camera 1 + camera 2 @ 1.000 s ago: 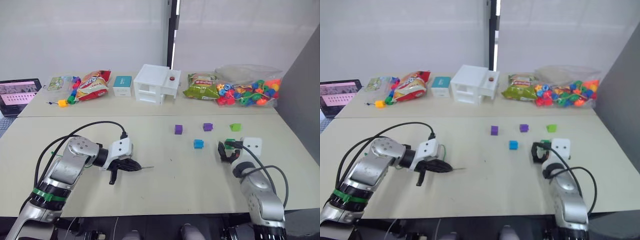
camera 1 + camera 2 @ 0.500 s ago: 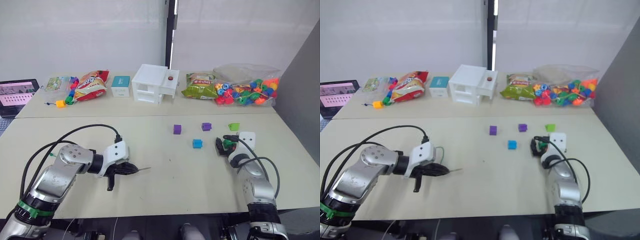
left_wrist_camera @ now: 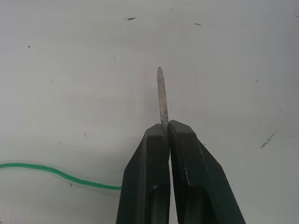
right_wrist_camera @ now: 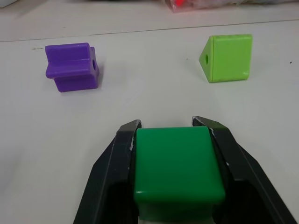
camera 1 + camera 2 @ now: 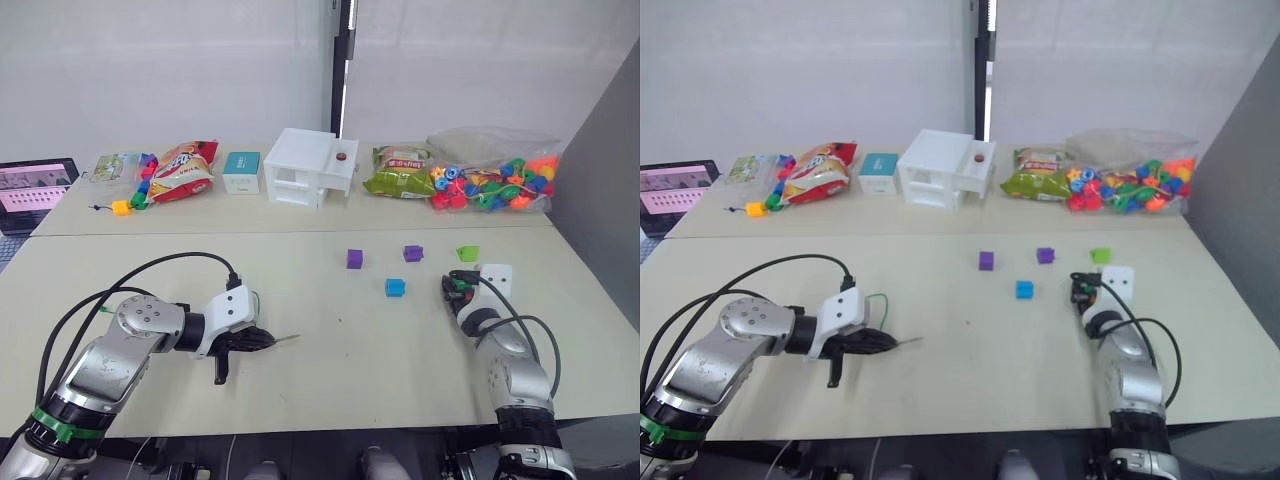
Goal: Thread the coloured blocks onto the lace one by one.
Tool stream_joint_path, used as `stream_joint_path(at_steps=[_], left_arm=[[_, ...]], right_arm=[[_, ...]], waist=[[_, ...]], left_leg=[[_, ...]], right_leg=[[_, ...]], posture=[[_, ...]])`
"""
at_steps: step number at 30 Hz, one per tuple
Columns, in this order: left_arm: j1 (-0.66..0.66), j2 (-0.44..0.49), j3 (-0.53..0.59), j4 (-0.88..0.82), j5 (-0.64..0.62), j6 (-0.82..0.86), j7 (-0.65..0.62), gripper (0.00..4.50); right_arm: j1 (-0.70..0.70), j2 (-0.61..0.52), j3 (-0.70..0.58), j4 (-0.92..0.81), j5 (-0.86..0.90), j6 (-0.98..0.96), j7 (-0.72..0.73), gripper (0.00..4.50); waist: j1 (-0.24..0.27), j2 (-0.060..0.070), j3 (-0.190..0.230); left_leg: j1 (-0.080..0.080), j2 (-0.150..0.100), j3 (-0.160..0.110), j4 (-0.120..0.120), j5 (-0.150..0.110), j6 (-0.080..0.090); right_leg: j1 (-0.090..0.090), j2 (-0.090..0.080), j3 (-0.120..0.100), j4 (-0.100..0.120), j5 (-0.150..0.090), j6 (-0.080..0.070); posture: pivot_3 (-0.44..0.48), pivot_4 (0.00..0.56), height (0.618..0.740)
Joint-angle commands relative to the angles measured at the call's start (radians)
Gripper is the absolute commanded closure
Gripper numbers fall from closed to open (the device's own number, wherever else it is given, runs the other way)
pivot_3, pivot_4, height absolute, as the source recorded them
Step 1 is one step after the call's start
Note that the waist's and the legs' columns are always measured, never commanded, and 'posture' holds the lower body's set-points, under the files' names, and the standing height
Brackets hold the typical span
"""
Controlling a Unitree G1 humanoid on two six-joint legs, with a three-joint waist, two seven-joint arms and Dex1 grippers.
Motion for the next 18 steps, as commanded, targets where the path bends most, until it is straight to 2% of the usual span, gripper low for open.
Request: stream_joint_path(at_steps=[1,4,8,11,13,16,18], left_arm=[[-0.016,0.011,0.005,-0.011,-0.013,-0.015,0.006,4.50],[-0.020,0.012,0.001,-0.006,-0.013,-0.018,0.005,4.50],[-0.030,0.021,-0.001,0.007,-0.021,-0.021,-0.006,4.50],[-0.035,0.031,-0.009,0.014,-0.026,-0.025,-0.019,4.50],[-0.042,0.035,-0.017,0.016,-0.029,-0.025,-0.027,4.50],[-0.055,0.038,-0.025,0.018,-0.033,-0.019,-0.038,4.50],[-0.067,0.043,-0.032,0.021,-0.031,-0.019,-0.050,4.50]], right_arm=[[0.019,0.012,-0.013,-0.120,0.024,0.030,-0.022,3.28],[0.053,0.024,0.008,-0.235,0.029,0.080,-0.039,3.28],[0.215,0.096,0.203,-0.760,0.090,0.351,-0.115,3.28],[0.277,0.145,0.332,-0.929,0.095,0.502,-0.172,3.28],[0.297,0.177,0.416,-0.978,0.081,0.560,-0.208,3.28],[0.295,0.194,0.519,-0.955,0.057,0.573,-0.210,3.28],[0.290,0.206,0.553,-0.858,0.027,0.535,-0.203,3.28]], waist=[[0.000,0.000,0.000],[0.001,0.000,0.000],[0.003,0.001,0.000],[-0.006,0.001,0.000],[-0.002,0.001,0.000],[0.006,0.001,0.000],[0.005,0.001,0.000]], left_leg=[[0.000,0.000,0.000,0.000,0.000,0.000],[0.000,0.000,0.000,0.000,0.000,0.000],[-0.002,0.000,-0.001,-0.001,0.000,0.000],[-0.002,0.001,-0.002,-0.001,0.000,0.000],[-0.001,0.000,-0.002,-0.001,0.000,0.000],[-0.001,0.000,-0.002,0.000,0.000,0.000],[-0.001,0.000,-0.002,0.000,0.000,0.000]], right_leg=[[0.000,0.000,0.000,0.000,0.000,0.000],[0.000,0.000,0.000,0.000,0.000,0.000],[-0.002,0.000,0.000,0.001,0.000,0.000],[-0.003,0.001,-0.001,0.001,-0.001,-0.001],[-0.001,0.000,-0.001,0.000,-0.001,-0.001],[0.000,0.000,-0.001,-0.001,-0.001,-0.001],[0.000,0.000,-0.002,-0.001,-0.001,-0.001]], posture=[[0.000,0.150,0.740],[0.000,0.150,0.740],[0.000,0.150,0.740],[0.000,0.150,0.740],[0.000,0.150,0.740],[0.000,0.150,0.740],[0.000,0.150,0.740]])
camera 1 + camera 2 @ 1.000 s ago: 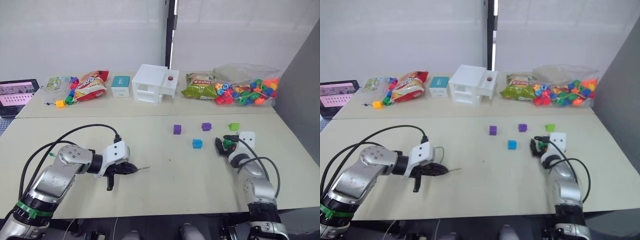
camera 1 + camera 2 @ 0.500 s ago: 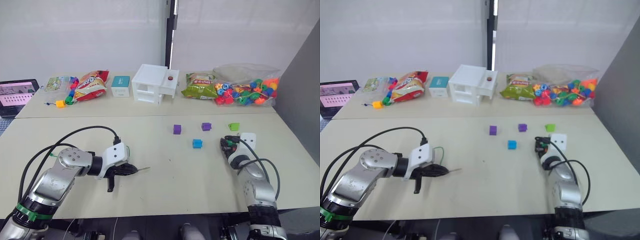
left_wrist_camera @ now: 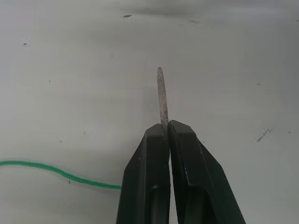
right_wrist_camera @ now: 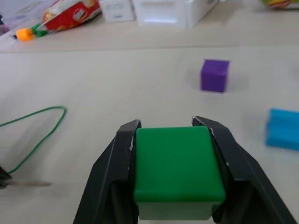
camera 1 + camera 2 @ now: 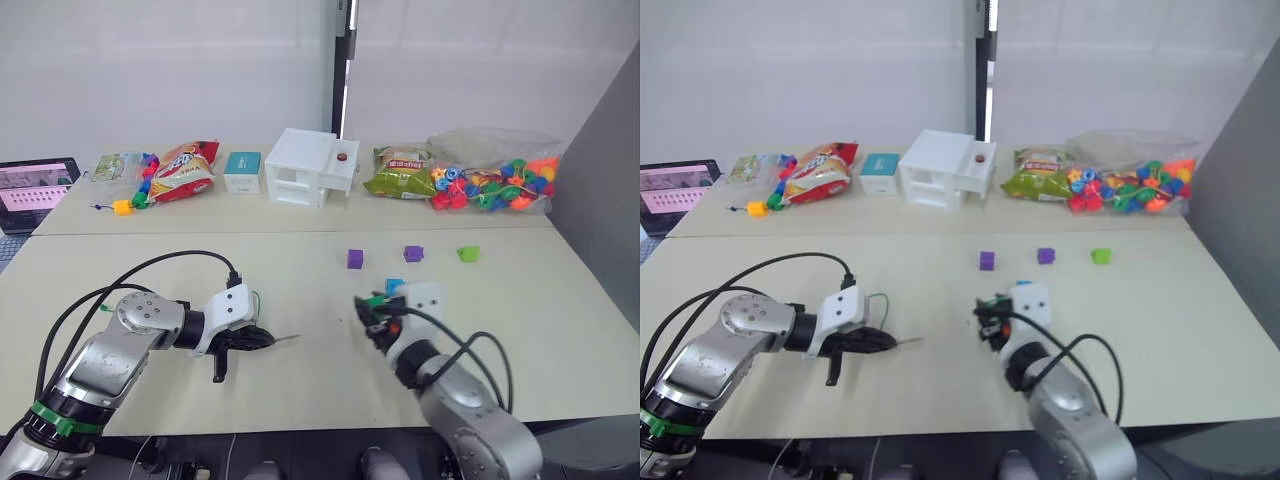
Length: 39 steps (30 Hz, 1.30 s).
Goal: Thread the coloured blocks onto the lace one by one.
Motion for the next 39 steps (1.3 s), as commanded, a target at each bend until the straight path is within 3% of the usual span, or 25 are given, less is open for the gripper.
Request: stream_joint_path(at_steps=[1,5,11,13,20,26,30,35,39], left_arm=[[-0.035,0.024,-0.001,-0.013,-0.012,-0.004,-0.021,4.50],[-0.056,0.039,-0.006,-0.003,-0.010,-0.006,-0.040,4.50],[-0.076,0.049,-0.008,0.011,-0.014,-0.007,-0.052,4.50],[-0.075,0.047,-0.010,0.011,-0.012,-0.008,-0.051,4.50],[-0.050,0.037,0.002,-0.022,-0.019,0.008,-0.019,4.50],[-0.016,0.048,0.013,-0.067,-0.028,0.018,0.001,4.50],[0.007,0.054,0.026,-0.146,-0.079,0.100,0.016,4.50],[0.025,0.069,0.033,-0.240,-0.138,0.232,0.054,4.50],[0.052,0.085,0.029,-0.284,-0.149,0.268,0.084,4.50]], right_arm=[[-0.011,0.002,0.056,0.101,-0.054,-0.057,0.007,3.28],[0.004,0.004,0.095,0.241,-0.123,-0.141,0.002,3.28],[0.075,0.026,0.090,0.286,-0.135,-0.218,0.022,3.28],[0.075,0.019,0.073,0.244,-0.114,-0.240,0.058,2.26],[-0.012,-0.138,-0.073,0.073,0.037,-0.163,0.267,0.02],[-0.189,-0.407,-0.180,0.083,0.291,-0.053,0.632,0.02],[-0.353,-0.627,-0.068,0.265,0.281,-0.129,1.024,0.02],[-0.558,-0.667,0.136,0.621,0.020,-0.503,1.312,0.02],[-0.658,-0.607,0.195,0.859,-0.094,-0.768,1.428,0.02]], waist=[[-0.002,0.000,0.000],[-0.004,0.000,0.000],[-0.004,0.000,0.000],[-0.004,0.000,0.000],[-0.002,-0.001,0.000],[-0.004,-0.001,0.000],[-0.003,-0.001,0.001],[-0.007,-0.002,0.001],[-0.004,-0.002,0.001]], left_leg=[[0.000,0.000,0.000,0.000,0.000,0.000],[0.000,0.000,0.000,-0.001,0.000,0.000],[0.001,0.000,0.000,-0.001,0.000,0.000],[0.001,0.000,0.000,-0.001,0.000,0.000],[0.001,0.000,0.000,0.000,0.000,0.000],[0.001,0.001,0.000,0.000,0.000,0.000],[0.001,0.000,0.000,0.001,0.000,0.000],[0.001,0.001,0.001,0.000,0.000,0.000],[0.000,0.001,0.001,0.001,0.000,0.000]], right_leg=[[0.000,0.000,0.000,0.000,0.000,0.000],[-0.001,0.001,0.000,0.000,0.000,0.000],[0.000,0.001,0.000,0.000,0.000,0.000],[0.000,0.001,0.000,0.000,0.000,0.000],[0.000,0.000,0.000,0.000,0.000,0.000],[0.000,0.001,0.000,0.000,0.000,0.000],[0.001,0.001,0.000,-0.001,0.000,0.000],[0.002,0.001,-0.001,-0.002,0.000,0.000],[0.001,0.000,0.000,-0.001,0.000,0.000]], posture=[[0.000,0.150,0.740],[0.000,0.150,0.740],[0.000,0.150,0.740],[0.000,0.150,0.740],[0.000,0.150,0.740],[0.000,0.150,0.740],[0.000,0.150,0.740],[0.000,0.150,0.740],[0.000,0.150,0.740]])
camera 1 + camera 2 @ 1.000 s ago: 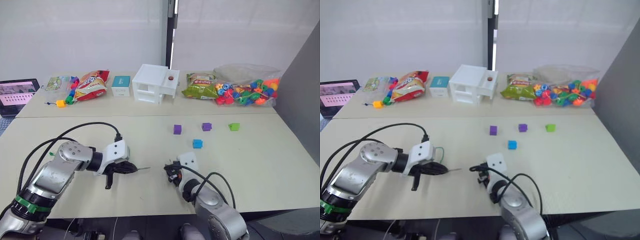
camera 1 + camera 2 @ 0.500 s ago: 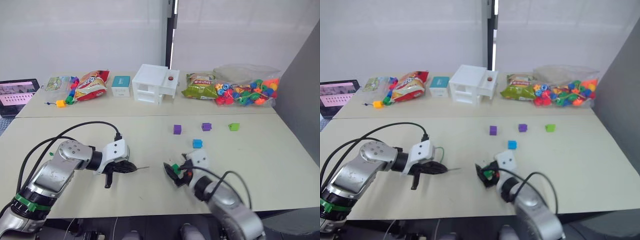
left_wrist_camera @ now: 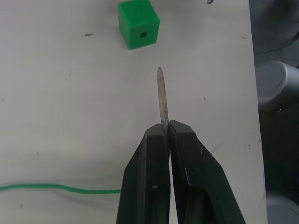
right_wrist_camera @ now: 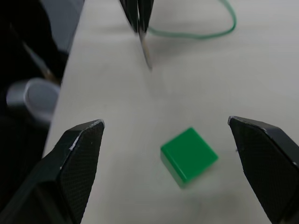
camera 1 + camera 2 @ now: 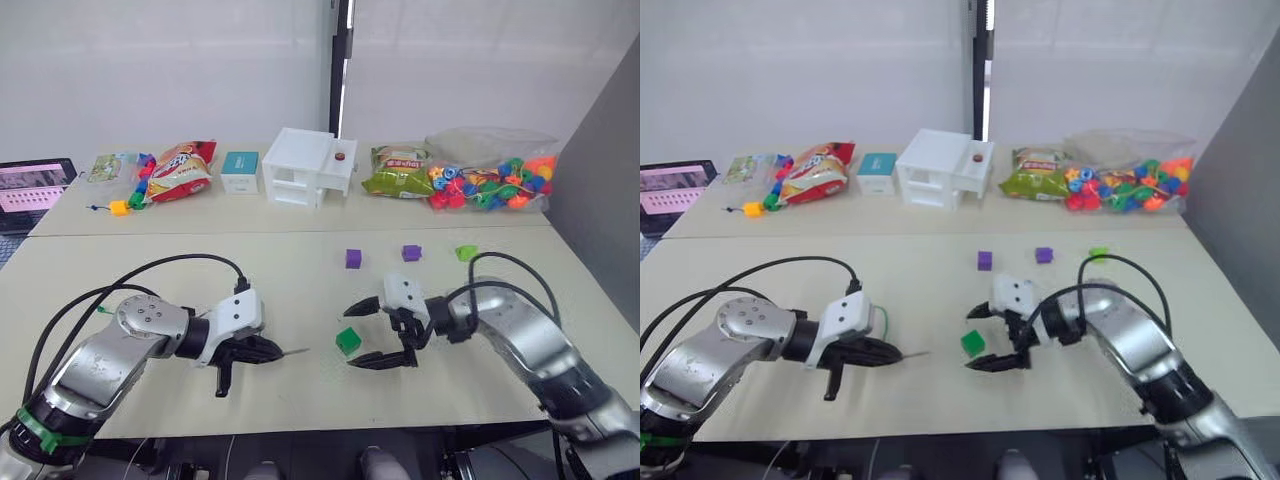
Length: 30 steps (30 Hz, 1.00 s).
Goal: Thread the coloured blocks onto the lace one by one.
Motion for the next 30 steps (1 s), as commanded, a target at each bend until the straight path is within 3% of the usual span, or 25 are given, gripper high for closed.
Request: stream_joint_path(at_steps=[1,8,11,17,19,24,30], left_arm=[[0.027,0.018,0.009,-0.053,-0.009,0.010,0.031,4.50],[0.110,0.031,-0.019,-0.031,0.045,-0.066,0.072,4.50],[0.139,0.023,-0.022,-0.009,0.044,-0.069,0.085,4.50],[0.145,-0.022,-0.068,0.023,0.073,-0.100,0.121,4.50],[0.137,-0.026,-0.060,0.012,0.053,-0.086,0.121,4.50],[0.071,-0.042,-0.038,-0.011,-0.005,0.003,0.125,4.50],[-0.046,-0.024,-0.096,-0.005,0.007,0.068,0.111,4.50]], right_arm=[[-0.081,0.055,0.025,0.159,-0.073,-0.216,0.098,0.02],[-0.178,0.164,0.030,0.380,-0.135,-0.366,0.173,0.02],[-0.188,0.170,0.042,0.448,-0.174,-0.394,0.198,0.68],[-0.172,0.180,0.012,0.490,-0.185,-0.400,0.185,2.91],[-0.151,0.180,-0.009,0.453,-0.169,-0.363,0.162,3.31],[-0.042,0.172,-0.055,0.194,-0.139,-0.138,0.061,3.31],[0.085,0.147,-0.048,-0.044,-0.173,0.065,-0.051,3.31]], waist=[[-0.001,0.000,0.000],[0.000,0.000,0.000],[0.005,0.000,0.000],[0.002,0.000,0.000],[0.003,0.001,0.000],[0.006,0.000,0.000],[0.005,0.000,0.000]], left_leg=[[0.000,0.000,0.000,0.000,0.000,0.000],[0.000,0.000,0.000,0.000,0.000,0.000],[0.000,0.000,0.000,0.000,0.000,-0.001],[0.001,0.000,0.000,0.000,0.000,-0.001],[0.002,0.000,0.001,0.000,0.001,-0.001],[0.000,0.000,0.000,0.000,0.001,-0.001],[-0.001,-0.001,-0.001,0.000,0.001,-0.001]], right_leg=[[0.000,0.000,0.000,0.000,0.000,0.000],[-0.001,0.000,0.001,0.000,0.000,0.000],[-0.001,-0.001,0.001,0.000,0.000,0.000],[0.000,0.000,0.001,0.001,0.000,-0.001],[0.000,0.000,0.001,0.001,0.000,-0.001],[-0.001,0.000,0.000,0.002,0.000,-0.001],[-0.001,0.000,0.000,0.001,0.000,-0.001]], posture=[[0.000,0.150,0.740],[0.000,0.150,0.740],[0.000,0.150,0.740],[0.000,0.150,0.740],[0.000,0.150,0.740],[0.000,0.150,0.740],[0.000,0.150,0.740]])
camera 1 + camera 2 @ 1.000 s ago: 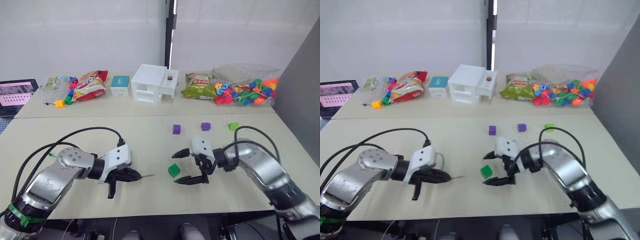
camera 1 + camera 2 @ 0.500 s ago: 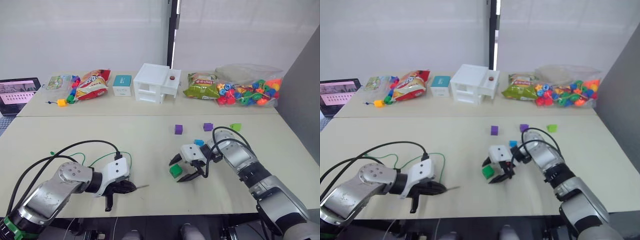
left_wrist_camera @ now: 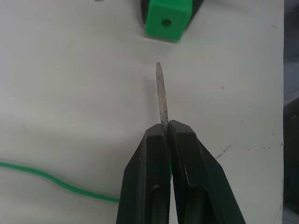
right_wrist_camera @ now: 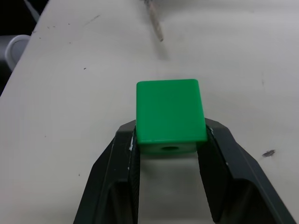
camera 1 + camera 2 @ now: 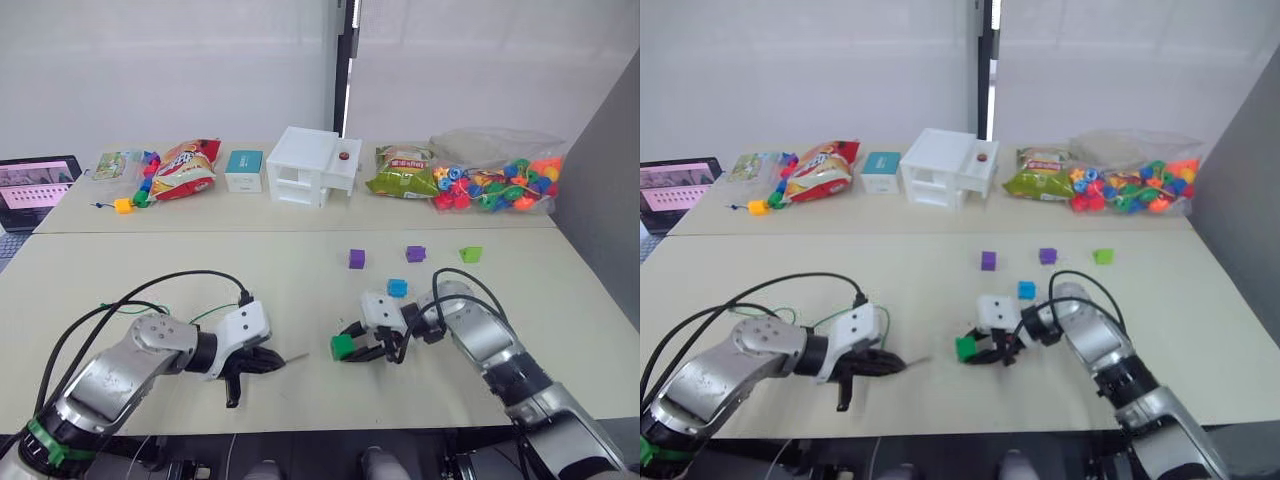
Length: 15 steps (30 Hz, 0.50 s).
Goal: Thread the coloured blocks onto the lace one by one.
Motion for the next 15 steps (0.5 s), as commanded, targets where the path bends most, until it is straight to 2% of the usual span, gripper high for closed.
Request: stream_joint_path(at_steps=[1,15], left_arm=[[-0.049,0.006,-0.030,-0.020,-0.003,0.023,-0.007,4.50],[-0.256,-0.058,-0.160,-0.033,-0.017,0.146,-0.015,4.50]], right_arm=[[0.024,-0.012,-0.014,-0.109,0.000,0.080,-0.041,3.31],[0.062,-0.017,-0.007,-0.167,-0.002,0.133,-0.111,3.31]], waist=[[-0.001,0.000,0.000],[-0.004,0.000,0.000]], left_leg=[[0.000,0.000,0.000,0.000,0.000,0.000],[0.000,0.000,0.000,0.000,0.000,0.000]], right_leg=[[0.000,0.000,0.000,0.000,0.000,0.000],[0.001,0.001,0.000,0.000,0.000,0.000]], posture=[[0.000,0.150,0.740],[0.000,0.150,0.740]])
